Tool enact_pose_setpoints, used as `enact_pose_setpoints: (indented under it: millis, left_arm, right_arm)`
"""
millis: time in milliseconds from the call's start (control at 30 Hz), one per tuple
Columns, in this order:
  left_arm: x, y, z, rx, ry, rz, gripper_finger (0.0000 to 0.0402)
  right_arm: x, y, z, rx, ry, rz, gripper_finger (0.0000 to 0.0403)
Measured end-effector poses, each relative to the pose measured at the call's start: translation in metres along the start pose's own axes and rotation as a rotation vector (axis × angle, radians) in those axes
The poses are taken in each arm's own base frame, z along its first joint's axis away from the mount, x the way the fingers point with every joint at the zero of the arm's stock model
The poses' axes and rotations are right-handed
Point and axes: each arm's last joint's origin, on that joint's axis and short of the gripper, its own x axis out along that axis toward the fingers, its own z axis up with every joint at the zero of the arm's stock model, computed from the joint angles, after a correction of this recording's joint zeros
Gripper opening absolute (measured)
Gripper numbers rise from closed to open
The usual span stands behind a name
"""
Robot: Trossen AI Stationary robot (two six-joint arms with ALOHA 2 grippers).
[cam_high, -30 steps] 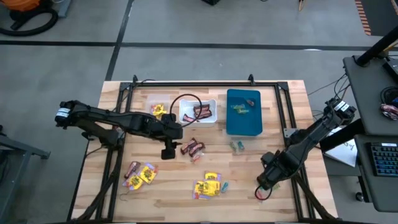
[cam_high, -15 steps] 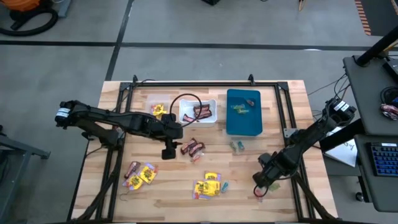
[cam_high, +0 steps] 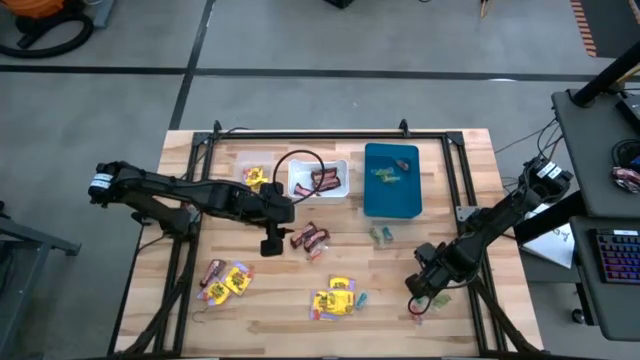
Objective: Sort candy
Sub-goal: Put the brown chocolate into the white bin
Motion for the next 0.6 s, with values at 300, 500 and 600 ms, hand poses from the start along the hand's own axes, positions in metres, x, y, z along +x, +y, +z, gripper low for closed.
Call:
enact_pose_setpoints:
  millis: [300,500,600]
  left_arm:
    - [0.003,0.0,0.0,-0.004,0.006,0.001,0.0155]
    - [0.012,-0.002,0.0,-0.018,0.03,0.004,0.0155]
    - [0.016,-0.002,-0.001,-0.023,0.045,0.005,0.0155]
  right_arm:
    - [-0.041,0.025,0.011,-0.077,-0.133,0.154,0.0012]
    - [-0.079,0.042,0.042,-0.267,-0.391,0.248,0.0012]
    - [-0.093,0.049,0.062,-0.382,-0.552,0.236,0.0012]
